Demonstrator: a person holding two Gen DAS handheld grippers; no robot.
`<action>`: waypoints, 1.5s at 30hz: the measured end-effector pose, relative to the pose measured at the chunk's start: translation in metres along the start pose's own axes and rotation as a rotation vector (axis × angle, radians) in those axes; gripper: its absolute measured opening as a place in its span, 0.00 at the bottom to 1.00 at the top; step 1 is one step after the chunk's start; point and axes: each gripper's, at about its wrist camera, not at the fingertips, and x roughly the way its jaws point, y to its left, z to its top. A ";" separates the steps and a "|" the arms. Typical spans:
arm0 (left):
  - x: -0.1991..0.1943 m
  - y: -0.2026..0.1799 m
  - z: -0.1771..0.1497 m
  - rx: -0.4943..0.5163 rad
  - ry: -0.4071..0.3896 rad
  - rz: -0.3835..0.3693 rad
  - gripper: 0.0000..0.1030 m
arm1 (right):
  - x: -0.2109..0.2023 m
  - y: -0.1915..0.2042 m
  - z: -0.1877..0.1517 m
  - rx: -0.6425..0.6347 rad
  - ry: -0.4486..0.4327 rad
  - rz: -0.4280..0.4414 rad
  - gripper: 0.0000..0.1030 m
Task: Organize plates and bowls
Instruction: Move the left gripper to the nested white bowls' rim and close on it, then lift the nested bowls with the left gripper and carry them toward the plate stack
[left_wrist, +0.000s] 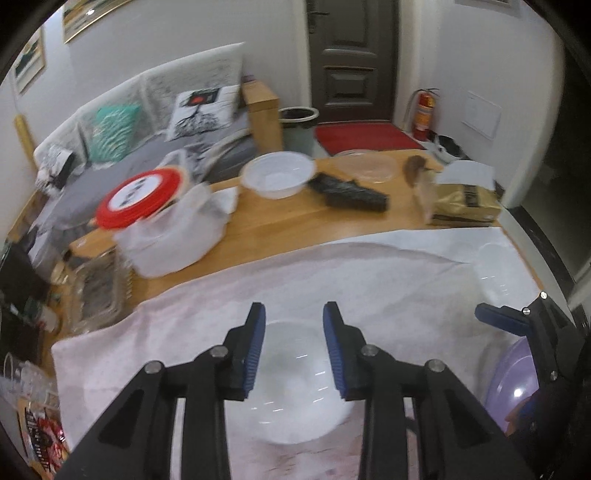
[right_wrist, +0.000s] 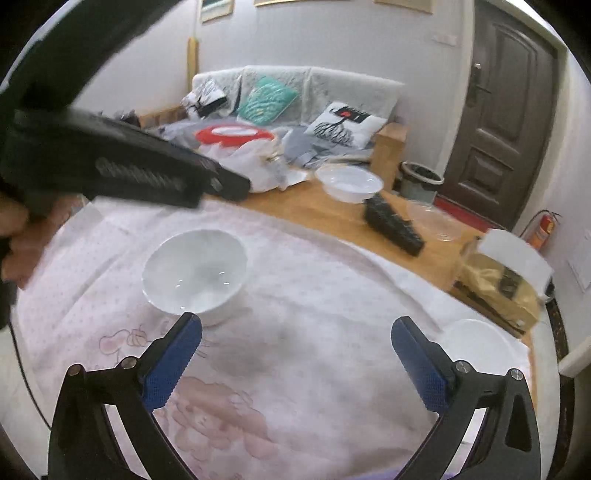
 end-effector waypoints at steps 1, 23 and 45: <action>0.001 0.008 -0.003 -0.009 0.004 0.006 0.28 | 0.005 0.005 0.001 0.002 0.012 0.012 0.99; 0.087 0.061 -0.058 -0.091 0.148 -0.105 0.22 | 0.084 0.072 -0.001 -0.039 0.136 0.145 0.99; 0.073 0.048 -0.055 -0.056 0.105 -0.130 0.12 | 0.086 0.076 0.001 0.018 0.109 0.143 0.89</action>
